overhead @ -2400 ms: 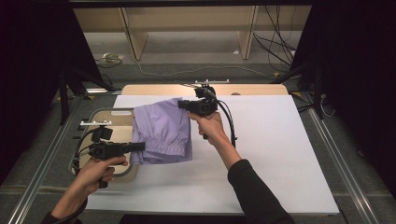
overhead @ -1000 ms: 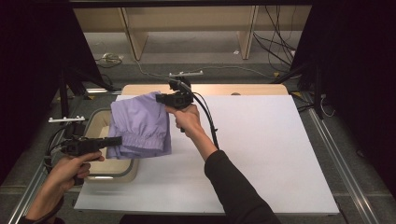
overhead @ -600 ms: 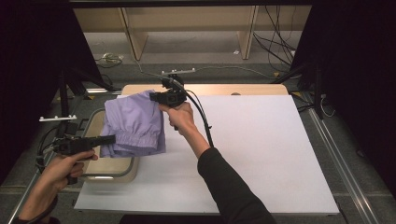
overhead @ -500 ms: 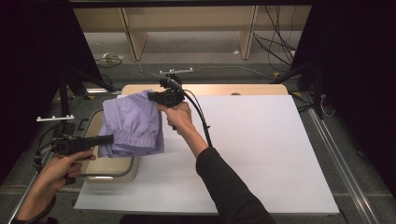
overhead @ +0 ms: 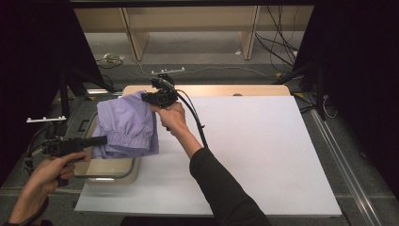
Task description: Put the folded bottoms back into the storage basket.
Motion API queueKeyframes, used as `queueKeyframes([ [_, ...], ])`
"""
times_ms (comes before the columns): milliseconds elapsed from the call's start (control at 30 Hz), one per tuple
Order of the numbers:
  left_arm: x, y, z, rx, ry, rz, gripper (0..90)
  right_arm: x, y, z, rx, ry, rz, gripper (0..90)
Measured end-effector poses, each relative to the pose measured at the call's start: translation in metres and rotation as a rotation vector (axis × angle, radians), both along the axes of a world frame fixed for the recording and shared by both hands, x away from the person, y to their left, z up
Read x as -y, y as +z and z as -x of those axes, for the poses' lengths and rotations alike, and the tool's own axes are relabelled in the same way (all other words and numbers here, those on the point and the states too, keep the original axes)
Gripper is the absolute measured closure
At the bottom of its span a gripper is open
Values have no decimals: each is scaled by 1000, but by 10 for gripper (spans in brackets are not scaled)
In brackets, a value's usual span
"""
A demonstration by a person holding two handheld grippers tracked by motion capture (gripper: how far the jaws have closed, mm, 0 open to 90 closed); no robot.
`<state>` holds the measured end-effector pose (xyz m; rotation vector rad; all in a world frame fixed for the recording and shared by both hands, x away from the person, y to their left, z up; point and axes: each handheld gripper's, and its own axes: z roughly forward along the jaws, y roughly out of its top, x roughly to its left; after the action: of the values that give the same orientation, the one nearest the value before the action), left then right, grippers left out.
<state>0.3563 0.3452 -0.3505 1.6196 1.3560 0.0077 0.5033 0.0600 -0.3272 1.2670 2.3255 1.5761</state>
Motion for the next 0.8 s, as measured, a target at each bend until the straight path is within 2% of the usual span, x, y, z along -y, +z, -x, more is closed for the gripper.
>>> queueKeyframes([
  [300, -11, 0, 1, -1, 8, -8, 759, -10, -2, 0, -6, 6, 3, 857],
  [467, -17, 0, 2, 0, 11, 5, 758, -17, -2, 0, -8, 11, 6, 857],
  [800, -26, 0, 3, -4, 14, -11, 759, -28, -4, -1, -15, 16, 14, 857],
])
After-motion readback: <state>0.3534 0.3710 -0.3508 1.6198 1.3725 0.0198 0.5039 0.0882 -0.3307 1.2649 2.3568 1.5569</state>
